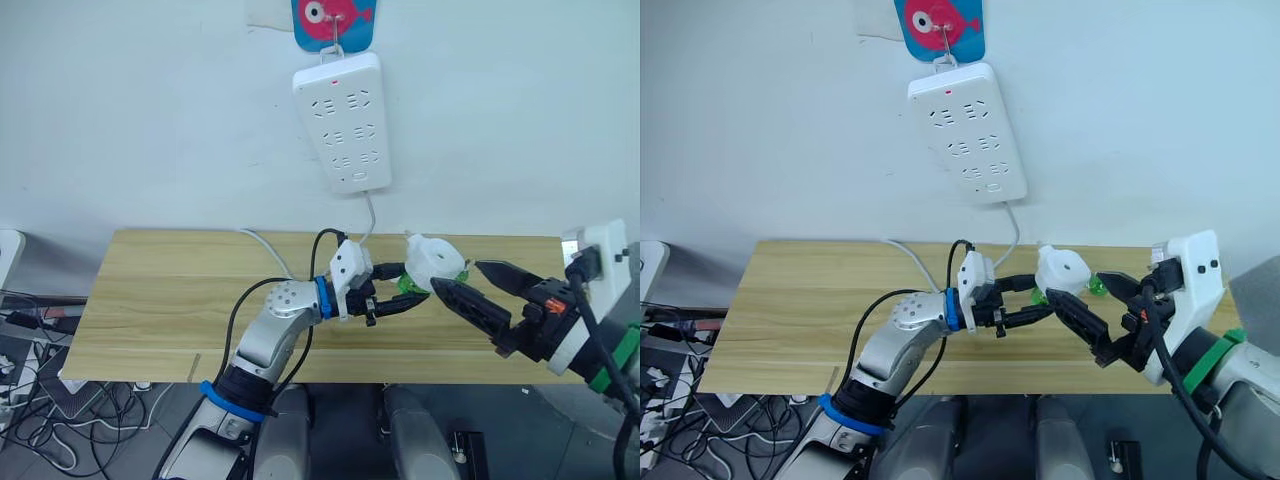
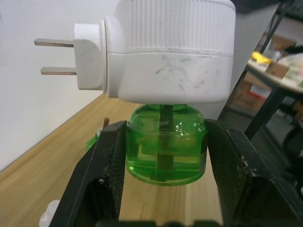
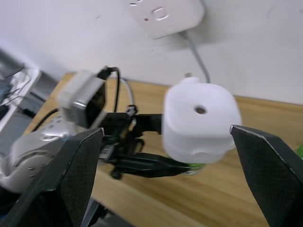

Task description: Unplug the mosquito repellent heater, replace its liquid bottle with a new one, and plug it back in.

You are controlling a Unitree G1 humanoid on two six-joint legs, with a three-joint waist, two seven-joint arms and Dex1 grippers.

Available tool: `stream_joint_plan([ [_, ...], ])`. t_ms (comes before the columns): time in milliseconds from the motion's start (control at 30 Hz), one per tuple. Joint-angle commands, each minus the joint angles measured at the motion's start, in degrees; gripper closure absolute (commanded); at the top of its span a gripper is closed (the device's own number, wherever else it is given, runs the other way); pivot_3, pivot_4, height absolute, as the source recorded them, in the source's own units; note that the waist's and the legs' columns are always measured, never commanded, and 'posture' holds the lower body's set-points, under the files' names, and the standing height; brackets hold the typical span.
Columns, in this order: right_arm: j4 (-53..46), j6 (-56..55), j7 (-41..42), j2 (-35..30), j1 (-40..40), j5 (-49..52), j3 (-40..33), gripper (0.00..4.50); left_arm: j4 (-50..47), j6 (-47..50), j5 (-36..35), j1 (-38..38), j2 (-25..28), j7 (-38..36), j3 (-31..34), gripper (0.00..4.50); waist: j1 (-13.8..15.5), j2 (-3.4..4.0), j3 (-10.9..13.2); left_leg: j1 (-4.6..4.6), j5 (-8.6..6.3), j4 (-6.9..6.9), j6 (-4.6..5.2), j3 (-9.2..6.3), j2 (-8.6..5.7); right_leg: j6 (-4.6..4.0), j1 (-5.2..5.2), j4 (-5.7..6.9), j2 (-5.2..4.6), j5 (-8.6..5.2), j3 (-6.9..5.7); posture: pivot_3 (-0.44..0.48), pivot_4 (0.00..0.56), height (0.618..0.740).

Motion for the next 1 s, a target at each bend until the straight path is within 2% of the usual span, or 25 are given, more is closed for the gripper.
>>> stream_joint_plan([
  [33, -1.68, -1.76, -1.91, 3.27, -2.05, -7.66, 4.66, 0.02, -4.38, 1.69, -3.48, -0.27, -0.76, -1.01, 0.51, 2.27, 0.0, 0.02, -0.01, 0.0, 0.01, 0.01, -0.01, 0.01, 0.0, 0.0, -0.01, 0.02, 0.0, 0.0, 0.0, 0.002, 0.315, 0.74],
  [267, -1.68, -5.45, -4.99, 7.31, -4.08, -15.71, 12.83, 0.02, -5.57, 2.4, -4.34, -0.15, -0.04, -1.32, 0.37, 2.27, -0.08, 0.02, -0.03, 0.01, -0.01, 0.01, 0.02, 0.03, -0.01, 0.0, -0.02, 0.03, 0.01, 0.0, 0.03, 0.003, 0.314, 0.74],
  [600, -1.68, -6.74, -8.27, 10.05, -10.02, -19.23, 20.52, 0.02, -7.01, 3.43, -4.65, 0.61, -0.02, -0.74, 0.17, 2.27, -0.12, 0.03, -0.03, 0.0, -0.08, 0.01, 0.13, 0.0, 0.0, 0.0, -0.02, 0.03, 0.0, -0.01, 0.01, 0.016, 0.318, 0.74],
  [700, -1.68, -7.17, -8.08, 10.47, -10.08, -19.07, 21.09, 0.6, -7.24, 3.57, -4.7, 0.73, 0.06, -0.74, 0.24, 2.27, -0.11, 0.03, -0.03, 0.0, -0.08, 0.01, 0.14, 0.0, 0.0, 0.0, -0.02, 0.02, 0.0, -0.01, 0.01, 0.016, 0.318, 0.74],
  [800, -1.68, -7.29, -7.31, 10.3, -9.53, -19.51, 21.28, 1.59, -7.55, 3.86, -4.82, 0.98, 0.08, -0.71, 0.27, 2.27, -0.09, 0.03, -0.03, 0.0, -0.08, 0.0, 0.14, 0.0, 0.0, 0.0, -0.02, 0.02, 0.0, -0.01, 0.01, 0.024, 0.312, 0.74],
  [1000, -1.68, -8.7, -6.11, 10.57, -7.67, -21.58, 21.68, 1.6, -9.0, 4.43, -4.94, 1.96, 0.25, -0.99, -0.11, 2.27, -0.08, 0.05, -0.05, 0.0, -0.08, 0.0, 0.14, -0.01, 0.01, 0.0, -0.03, 0.03, 0.0, -0.01, 0.0, 0.034, 0.301, 0.74],
])
